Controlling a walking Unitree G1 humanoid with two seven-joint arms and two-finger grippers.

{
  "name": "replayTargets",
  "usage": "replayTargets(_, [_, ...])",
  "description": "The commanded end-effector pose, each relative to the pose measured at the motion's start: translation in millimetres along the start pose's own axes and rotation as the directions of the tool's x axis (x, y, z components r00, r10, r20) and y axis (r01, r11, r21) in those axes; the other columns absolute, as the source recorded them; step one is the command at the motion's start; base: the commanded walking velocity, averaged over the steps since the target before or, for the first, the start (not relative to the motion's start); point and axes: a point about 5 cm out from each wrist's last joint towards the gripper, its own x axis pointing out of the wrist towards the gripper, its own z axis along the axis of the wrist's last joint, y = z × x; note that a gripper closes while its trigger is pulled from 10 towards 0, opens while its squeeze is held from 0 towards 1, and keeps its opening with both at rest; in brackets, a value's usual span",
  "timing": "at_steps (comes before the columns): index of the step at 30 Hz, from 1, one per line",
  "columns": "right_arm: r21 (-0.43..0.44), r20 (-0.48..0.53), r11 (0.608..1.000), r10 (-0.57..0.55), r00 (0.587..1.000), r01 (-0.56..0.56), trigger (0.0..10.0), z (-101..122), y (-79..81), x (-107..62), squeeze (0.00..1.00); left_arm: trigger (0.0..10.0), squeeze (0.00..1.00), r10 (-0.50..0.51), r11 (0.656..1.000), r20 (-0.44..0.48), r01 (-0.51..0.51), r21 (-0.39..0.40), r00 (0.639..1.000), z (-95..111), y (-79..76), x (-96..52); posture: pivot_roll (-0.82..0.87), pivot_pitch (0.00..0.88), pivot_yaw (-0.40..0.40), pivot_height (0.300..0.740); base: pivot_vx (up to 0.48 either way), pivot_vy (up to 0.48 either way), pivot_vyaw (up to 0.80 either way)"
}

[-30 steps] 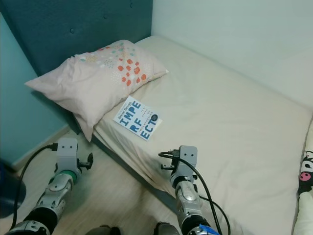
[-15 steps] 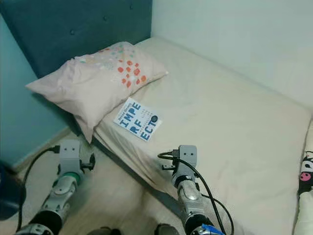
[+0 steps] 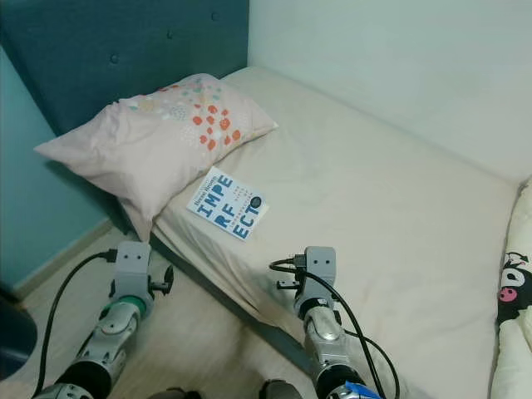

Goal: Clean up the room

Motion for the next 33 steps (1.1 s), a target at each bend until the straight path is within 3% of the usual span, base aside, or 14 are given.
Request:
replayTargets(1, [0.041,-0.023,0.999,-0.023,0.999,0.024,10.0,-4.2,-1.0,-1.3,0.00,10.0,0.00,0.011,1.000,-0.005,-0.011,0.006,1.000,-3.8,5.4,-1.8,0.03,0.050,0.029,0.740,0.000,0.000,0.00])
replayTargets(4, [0.046,-0.001,0.999,-0.028,1.000,0.028,10.0,2.1,1.7,2.5,0.00,10.0,0.00,0.057,0.998,0.029,-0.058,0.026,0.998,3.5,20.6,0.6,0.03,0.037,0.027,0.740,0.000,0.000,0.00])
replayTargets(6, [0.047,0.005,0.998,-0.029,1.000,0.028,10.0,4.2,1.7,3.7,0.00,10.0,0.00,0.062,0.998,0.035,-0.063,0.026,0.997,5.2,22.3,1.3,0.03,0.039,0.027,0.740,0.000,0.000,0.00])
replayTargets(15, [0.030,0.009,0.999,-0.032,0.999,0.031,10.0,7.8,-1.3,5.8,0.00,10.0,0.00,0.070,0.996,0.017,-0.069,-0.056,0.997,9.3,19.4,4.4,0.01,0.056,0.025,0.740,0.000,0.000,0.00])
replayTargets(20, [0.026,0.005,0.999,-0.034,0.999,0.034,10.0,5.5,-3.2,4.0,0.00,10.0,0.00,0.087,0.994,0.039,-0.085,-0.063,0.995,15.5,21.2,6.0,0.02,0.069,0.030,0.740,0.000,0.000,0.00])
replayTargets(22, [0.022,0.002,1.000,-0.022,1.000,0.022,10.0,4.3,-1.9,3.3,0.00,10.0,0.00,0.069,0.993,0.052,-0.063,-0.101,0.996,21.7,20.1,8.0,0.02,0.064,0.042,0.740,0.000,0.000,0.00])
replayTargets(26, [0.006,-0.012,0.999,-0.049,0.999,0.049,10.0,-0.7,-0.6,0.8,0.00,10.0,0.00,0.022,0.999,0.076,-0.019,-0.043,0.997,29.0,16.3,10.6,0.02,0.060,0.049,0.740,0.000,0.000,0.80])
replayTargets(33, [0.006,0.002,1.000,-0.012,1.000,0.012,10.0,1.1,4.9,1.0,0.00,10.0,0.00,-0.016,1.000,0.063,0.017,-0.013,0.998,20.9,9.1,6.1,0.01,0.077,0.046,0.740,0.000,0.000,0.80])
